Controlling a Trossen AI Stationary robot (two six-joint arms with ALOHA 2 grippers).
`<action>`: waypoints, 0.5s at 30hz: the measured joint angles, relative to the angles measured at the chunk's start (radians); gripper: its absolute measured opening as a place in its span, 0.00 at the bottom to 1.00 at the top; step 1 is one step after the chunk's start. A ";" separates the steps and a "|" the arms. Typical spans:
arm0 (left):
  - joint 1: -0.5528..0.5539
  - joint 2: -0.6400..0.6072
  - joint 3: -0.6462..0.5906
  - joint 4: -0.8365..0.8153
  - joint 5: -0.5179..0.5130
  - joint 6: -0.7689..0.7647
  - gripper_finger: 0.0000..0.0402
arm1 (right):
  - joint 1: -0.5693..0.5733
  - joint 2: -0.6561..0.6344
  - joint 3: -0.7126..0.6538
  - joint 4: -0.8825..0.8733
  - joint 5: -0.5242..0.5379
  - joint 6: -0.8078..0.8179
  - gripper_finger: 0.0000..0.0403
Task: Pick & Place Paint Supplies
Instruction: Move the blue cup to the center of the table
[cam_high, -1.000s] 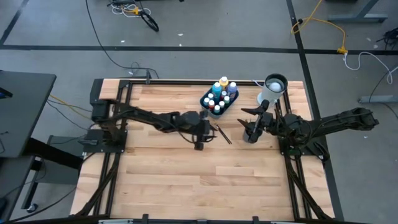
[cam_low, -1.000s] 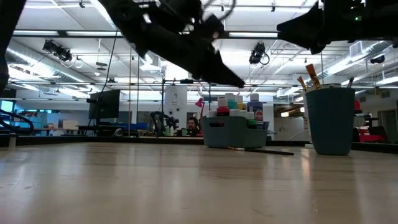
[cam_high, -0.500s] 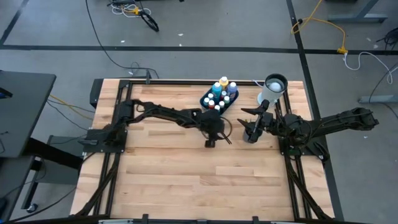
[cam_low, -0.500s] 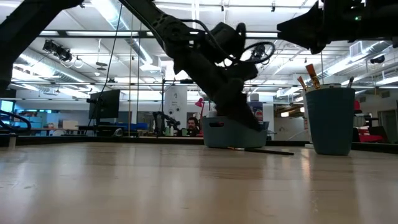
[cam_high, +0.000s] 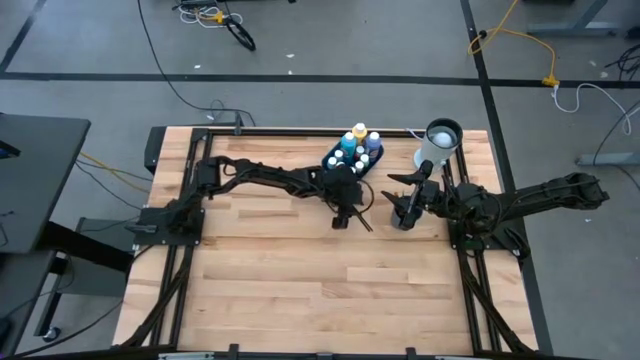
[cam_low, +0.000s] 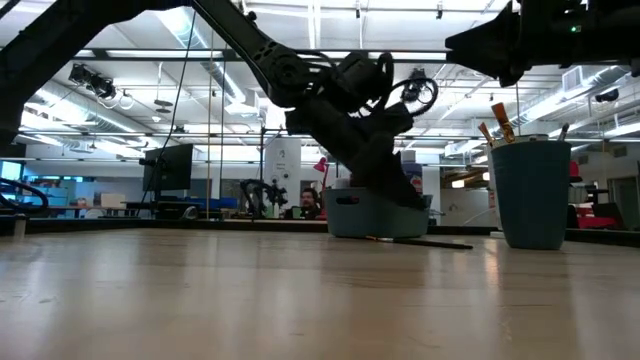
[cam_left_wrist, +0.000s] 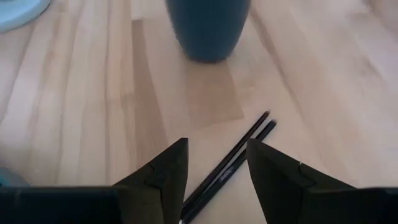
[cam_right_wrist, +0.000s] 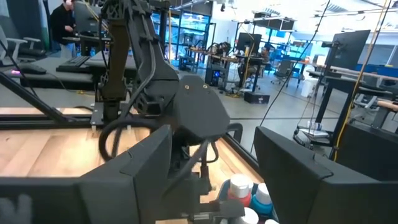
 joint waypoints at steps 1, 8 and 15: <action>0.000 0.008 0.003 0.008 0.014 0.010 0.43 | 0.000 0.000 0.000 0.000 0.000 0.000 0.58; -0.012 0.012 0.006 -0.017 -0.022 0.070 0.43 | 0.000 0.000 0.000 0.003 -0.002 0.004 0.58; -0.057 0.002 0.115 -0.104 -0.122 0.125 0.39 | 0.000 0.000 0.000 -0.007 -0.024 0.004 0.58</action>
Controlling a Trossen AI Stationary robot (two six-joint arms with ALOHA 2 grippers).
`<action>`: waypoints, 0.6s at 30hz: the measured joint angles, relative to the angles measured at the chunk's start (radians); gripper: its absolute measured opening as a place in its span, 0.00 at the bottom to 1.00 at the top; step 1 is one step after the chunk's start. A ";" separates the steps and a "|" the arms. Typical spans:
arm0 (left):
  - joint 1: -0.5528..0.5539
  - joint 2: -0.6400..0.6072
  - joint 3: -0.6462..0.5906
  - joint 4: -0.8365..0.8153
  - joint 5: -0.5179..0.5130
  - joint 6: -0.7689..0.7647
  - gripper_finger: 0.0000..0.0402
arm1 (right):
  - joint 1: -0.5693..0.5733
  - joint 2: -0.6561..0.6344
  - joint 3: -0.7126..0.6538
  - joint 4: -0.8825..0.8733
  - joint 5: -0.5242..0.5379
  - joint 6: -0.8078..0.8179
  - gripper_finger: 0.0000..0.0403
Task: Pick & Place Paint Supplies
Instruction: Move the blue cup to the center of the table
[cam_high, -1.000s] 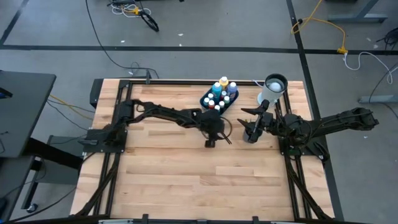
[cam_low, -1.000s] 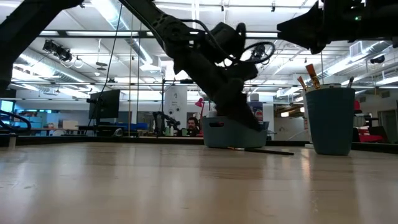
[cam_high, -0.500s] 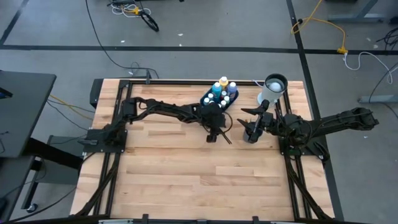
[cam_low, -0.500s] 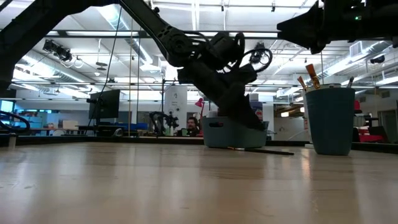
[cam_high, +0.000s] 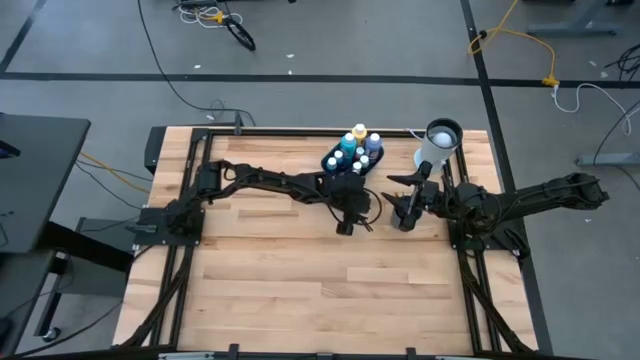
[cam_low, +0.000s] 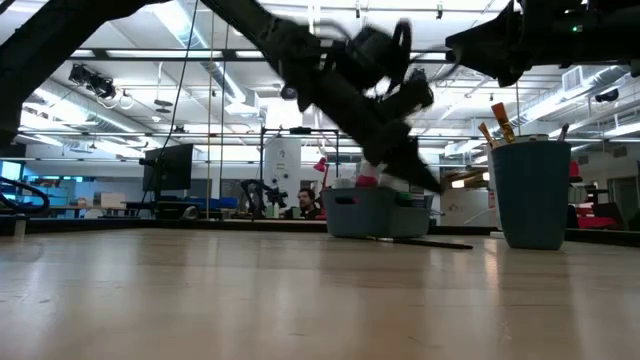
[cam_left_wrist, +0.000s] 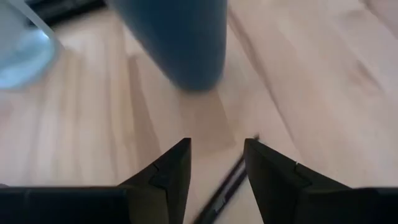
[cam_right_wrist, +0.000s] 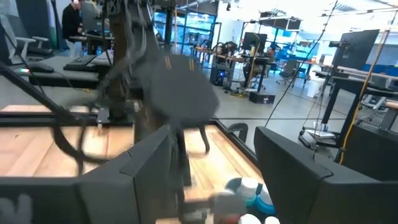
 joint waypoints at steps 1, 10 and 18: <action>-0.009 -0.003 0.025 -0.023 -0.017 0.002 0.38 | 0.000 0.000 0.000 -0.003 -0.002 0.000 0.58; -0.093 -0.003 0.132 -0.291 -0.158 0.158 0.37 | 0.000 0.000 0.000 -0.049 -0.005 0.035 0.58; -0.098 0.000 0.123 -0.333 -0.220 0.154 0.47 | 0.000 0.000 0.000 -0.041 -0.064 0.048 0.58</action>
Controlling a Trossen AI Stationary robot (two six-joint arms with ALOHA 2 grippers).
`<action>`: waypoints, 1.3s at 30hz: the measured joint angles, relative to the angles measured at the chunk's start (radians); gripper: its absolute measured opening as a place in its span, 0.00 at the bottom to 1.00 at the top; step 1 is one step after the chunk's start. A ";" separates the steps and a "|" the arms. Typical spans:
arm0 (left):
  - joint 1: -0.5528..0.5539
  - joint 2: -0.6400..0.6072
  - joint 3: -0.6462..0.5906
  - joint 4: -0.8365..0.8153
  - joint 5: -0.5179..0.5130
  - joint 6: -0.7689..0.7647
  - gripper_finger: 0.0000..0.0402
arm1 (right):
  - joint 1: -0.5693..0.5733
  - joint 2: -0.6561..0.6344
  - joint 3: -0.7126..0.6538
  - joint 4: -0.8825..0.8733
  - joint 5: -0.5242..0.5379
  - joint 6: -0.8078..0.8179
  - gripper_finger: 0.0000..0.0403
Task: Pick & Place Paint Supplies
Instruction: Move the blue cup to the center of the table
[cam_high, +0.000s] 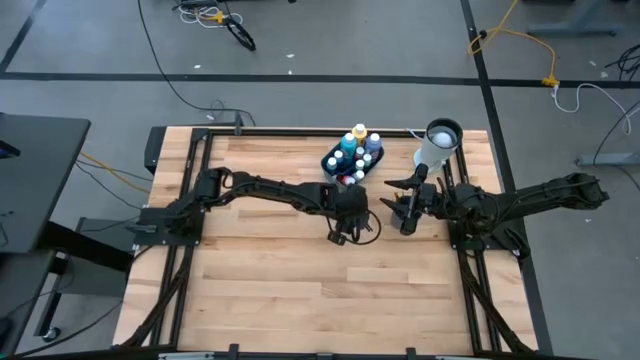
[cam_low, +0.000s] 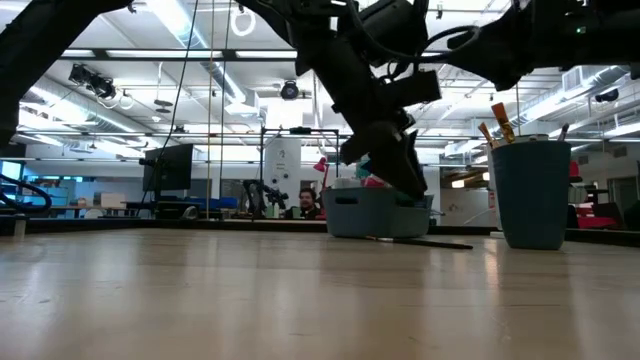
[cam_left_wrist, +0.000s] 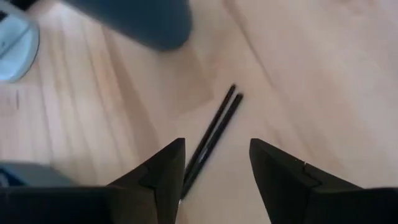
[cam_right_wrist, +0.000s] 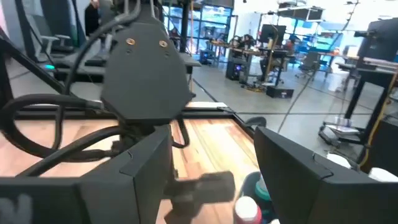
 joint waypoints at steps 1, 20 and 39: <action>0.007 0.000 0.000 0.010 0.015 0.001 0.48 | 0.000 0.000 0.000 0.005 -0.007 0.001 0.58; 0.057 0.113 0.003 0.064 0.140 0.079 0.48 | 0.000 0.000 0.000 0.048 -0.069 -0.003 0.58; 0.086 0.114 0.008 -0.013 0.333 0.034 0.48 | 0.000 0.000 0.000 0.056 -0.070 -0.010 0.58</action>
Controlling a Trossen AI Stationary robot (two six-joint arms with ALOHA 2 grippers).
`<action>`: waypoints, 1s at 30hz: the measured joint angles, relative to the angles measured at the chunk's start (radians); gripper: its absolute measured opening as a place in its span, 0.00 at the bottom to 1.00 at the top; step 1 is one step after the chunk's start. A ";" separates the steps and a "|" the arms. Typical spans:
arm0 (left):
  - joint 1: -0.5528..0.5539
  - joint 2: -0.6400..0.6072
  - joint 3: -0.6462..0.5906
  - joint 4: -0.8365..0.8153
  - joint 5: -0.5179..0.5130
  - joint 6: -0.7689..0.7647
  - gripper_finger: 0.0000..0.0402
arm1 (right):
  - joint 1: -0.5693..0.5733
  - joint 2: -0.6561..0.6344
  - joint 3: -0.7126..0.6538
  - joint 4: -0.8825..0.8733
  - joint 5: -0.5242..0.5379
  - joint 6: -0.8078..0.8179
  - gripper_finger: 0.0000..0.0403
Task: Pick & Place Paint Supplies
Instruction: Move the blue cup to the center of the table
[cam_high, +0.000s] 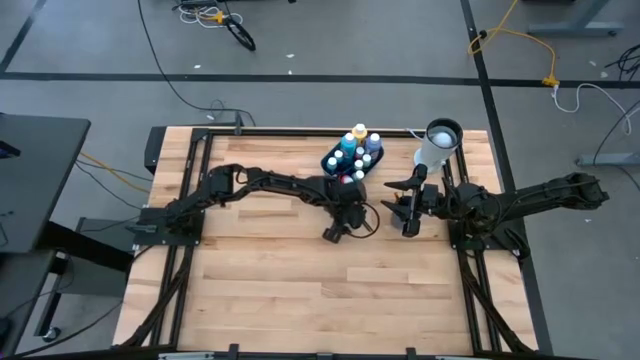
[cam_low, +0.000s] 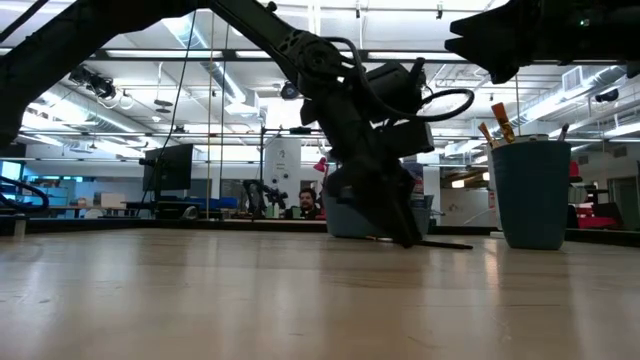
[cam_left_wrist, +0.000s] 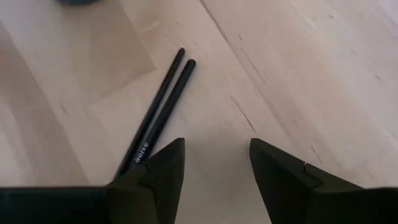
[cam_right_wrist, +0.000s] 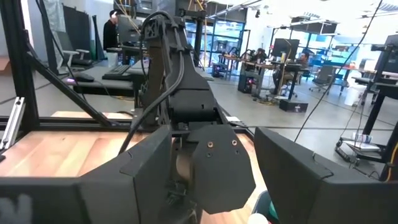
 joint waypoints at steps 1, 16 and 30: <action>-0.005 0.000 0.007 -0.008 -0.011 -0.002 0.48 | 0.000 0.000 0.000 -0.001 -0.005 0.000 0.58; -0.032 -0.245 -0.006 -0.186 0.016 -0.221 0.48 | 0.126 0.053 0.170 -0.338 -0.012 0.089 0.51; -0.109 -0.520 -0.009 -0.355 -0.211 -0.258 0.48 | 0.312 0.451 0.514 -0.739 0.178 0.311 0.51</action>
